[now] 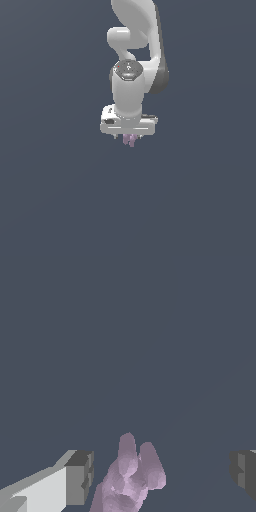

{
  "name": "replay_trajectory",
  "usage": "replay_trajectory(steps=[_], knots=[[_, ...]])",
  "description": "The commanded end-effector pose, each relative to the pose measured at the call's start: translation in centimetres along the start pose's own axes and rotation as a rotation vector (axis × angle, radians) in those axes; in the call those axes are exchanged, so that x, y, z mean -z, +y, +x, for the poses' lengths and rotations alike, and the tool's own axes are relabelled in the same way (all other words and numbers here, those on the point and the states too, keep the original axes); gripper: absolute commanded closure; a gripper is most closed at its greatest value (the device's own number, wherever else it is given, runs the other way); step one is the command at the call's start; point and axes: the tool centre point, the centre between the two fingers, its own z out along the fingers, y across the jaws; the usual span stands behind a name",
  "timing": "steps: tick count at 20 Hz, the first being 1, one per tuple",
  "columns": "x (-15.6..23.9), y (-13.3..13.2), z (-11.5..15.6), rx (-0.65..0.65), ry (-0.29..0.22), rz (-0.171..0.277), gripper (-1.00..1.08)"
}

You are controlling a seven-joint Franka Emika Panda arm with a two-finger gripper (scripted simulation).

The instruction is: Pick up the object and move it to a goal position.

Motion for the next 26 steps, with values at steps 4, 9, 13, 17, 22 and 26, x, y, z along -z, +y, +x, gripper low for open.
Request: replay_trajectory(steps=[4, 9, 13, 17, 22, 26], knots=[[0.0, 0.2, 0.0, -0.008, -0.001, 0.004, -0.92], [0.3, 1.0, 0.0, -0.042, -0.006, 0.021, -0.92], [0.4, 1.2, 0.0, -0.045, -0.006, 0.024, -0.92], [0.2, 1.0, -0.2, -0.053, -0.006, 0.022, -0.92], [-0.2, 0.6, -1.1, -0.092, -0.005, 0.02, -0.92], [-0.9, 0.1, -2.3, -0.144, -0.004, 0.018, -0.92]])
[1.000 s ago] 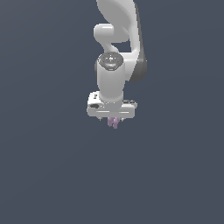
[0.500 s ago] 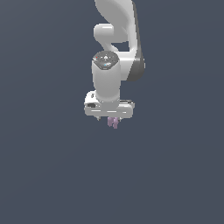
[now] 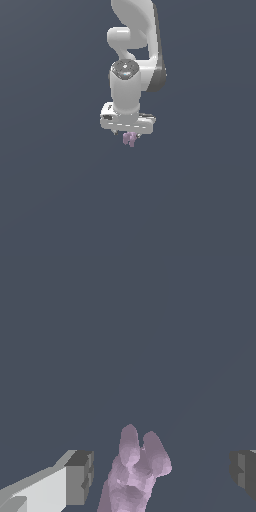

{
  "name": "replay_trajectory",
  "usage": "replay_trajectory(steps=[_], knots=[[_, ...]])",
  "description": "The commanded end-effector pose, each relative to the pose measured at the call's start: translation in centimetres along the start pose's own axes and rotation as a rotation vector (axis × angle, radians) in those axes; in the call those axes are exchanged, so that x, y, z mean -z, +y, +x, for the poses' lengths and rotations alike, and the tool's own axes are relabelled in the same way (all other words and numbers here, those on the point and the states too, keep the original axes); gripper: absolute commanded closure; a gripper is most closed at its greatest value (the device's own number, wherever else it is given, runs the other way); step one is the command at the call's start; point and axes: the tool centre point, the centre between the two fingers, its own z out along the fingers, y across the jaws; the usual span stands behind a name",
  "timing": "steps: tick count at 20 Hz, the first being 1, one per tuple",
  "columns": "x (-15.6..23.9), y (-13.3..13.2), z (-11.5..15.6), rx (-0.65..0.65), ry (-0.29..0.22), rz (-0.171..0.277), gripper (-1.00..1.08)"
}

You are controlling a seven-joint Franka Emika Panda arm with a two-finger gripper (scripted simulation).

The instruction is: Pick up the object and move it to a goal position.

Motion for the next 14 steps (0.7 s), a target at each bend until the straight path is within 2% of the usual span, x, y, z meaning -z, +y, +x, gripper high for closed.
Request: replay_trajectory(steps=[1, 14], knots=[[-0.5, -0.3, -0.9, -0.035, 0.001, -0.001, -0.92], [-3.2, -1.4, -6.8, -0.261, 0.01, -0.007, -0.92]])
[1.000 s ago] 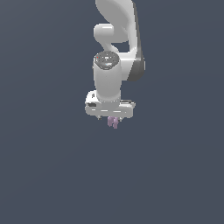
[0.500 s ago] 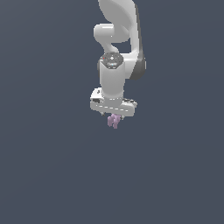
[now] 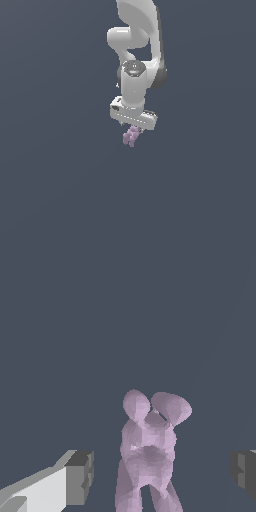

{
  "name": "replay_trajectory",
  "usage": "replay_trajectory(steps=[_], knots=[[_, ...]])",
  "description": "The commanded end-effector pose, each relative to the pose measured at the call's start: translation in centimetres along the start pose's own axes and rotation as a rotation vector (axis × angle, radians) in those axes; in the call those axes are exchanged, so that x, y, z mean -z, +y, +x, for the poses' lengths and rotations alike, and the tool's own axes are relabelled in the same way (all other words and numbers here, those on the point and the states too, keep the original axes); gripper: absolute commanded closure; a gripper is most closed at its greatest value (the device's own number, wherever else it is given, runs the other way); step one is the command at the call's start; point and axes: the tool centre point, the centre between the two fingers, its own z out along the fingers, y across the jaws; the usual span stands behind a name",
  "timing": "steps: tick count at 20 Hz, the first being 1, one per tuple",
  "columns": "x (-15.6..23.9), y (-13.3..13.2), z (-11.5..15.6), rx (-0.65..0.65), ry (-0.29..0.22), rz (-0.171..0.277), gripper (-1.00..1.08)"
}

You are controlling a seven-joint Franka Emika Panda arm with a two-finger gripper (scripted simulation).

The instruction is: Pick up the object and move it to a goal position.

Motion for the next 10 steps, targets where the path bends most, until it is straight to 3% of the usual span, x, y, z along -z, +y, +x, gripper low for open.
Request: replay_trajectory(steps=[1, 10], knots=[[-0.3, 0.1, -0.9, -0.033, 0.002, 0.0, -0.92], [-0.9, 0.3, -2.2, -0.08, 0.003, 0.0, -0.92]])
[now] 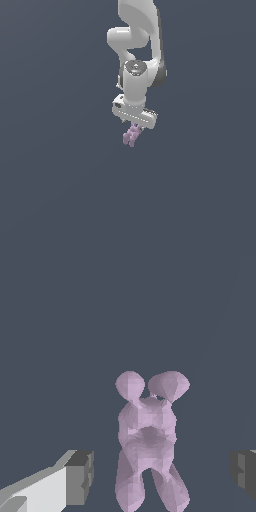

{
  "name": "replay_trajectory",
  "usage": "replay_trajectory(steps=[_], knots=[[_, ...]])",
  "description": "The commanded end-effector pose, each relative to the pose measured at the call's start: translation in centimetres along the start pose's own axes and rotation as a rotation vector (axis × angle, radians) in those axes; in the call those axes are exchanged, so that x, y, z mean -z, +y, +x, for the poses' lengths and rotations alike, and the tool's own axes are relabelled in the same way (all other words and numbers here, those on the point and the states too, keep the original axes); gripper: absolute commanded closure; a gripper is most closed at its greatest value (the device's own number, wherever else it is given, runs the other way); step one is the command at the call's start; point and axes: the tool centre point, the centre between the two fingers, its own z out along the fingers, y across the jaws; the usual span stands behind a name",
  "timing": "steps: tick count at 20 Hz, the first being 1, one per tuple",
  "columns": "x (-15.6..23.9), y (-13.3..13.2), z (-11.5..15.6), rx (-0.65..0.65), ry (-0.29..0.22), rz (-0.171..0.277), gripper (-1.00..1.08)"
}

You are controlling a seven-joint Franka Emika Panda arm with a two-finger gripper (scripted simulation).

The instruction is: Pick up the object and move it to a goal position.

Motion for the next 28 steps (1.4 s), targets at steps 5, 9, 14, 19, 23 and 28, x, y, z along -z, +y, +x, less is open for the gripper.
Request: replay_trajectory(steps=[5, 9, 14, 19, 23, 28], knots=[[-0.5, 0.0, 0.0, 0.0, 0.0, 0.0, -0.92], [-1.9, 0.0, -0.1, -0.001, 0.0, 0.0, -0.92], [-4.1, 0.1, -0.2, -0.003, 0.0, 0.0, -0.92], [-5.0, 0.1, -0.1, -0.004, 0.001, 0.0, -0.92], [-5.0, 0.0, -0.1, -0.004, 0.001, 0.0, 1.08], [-5.0, 0.0, -0.1, -0.004, 0.001, 0.0, 1.08]])
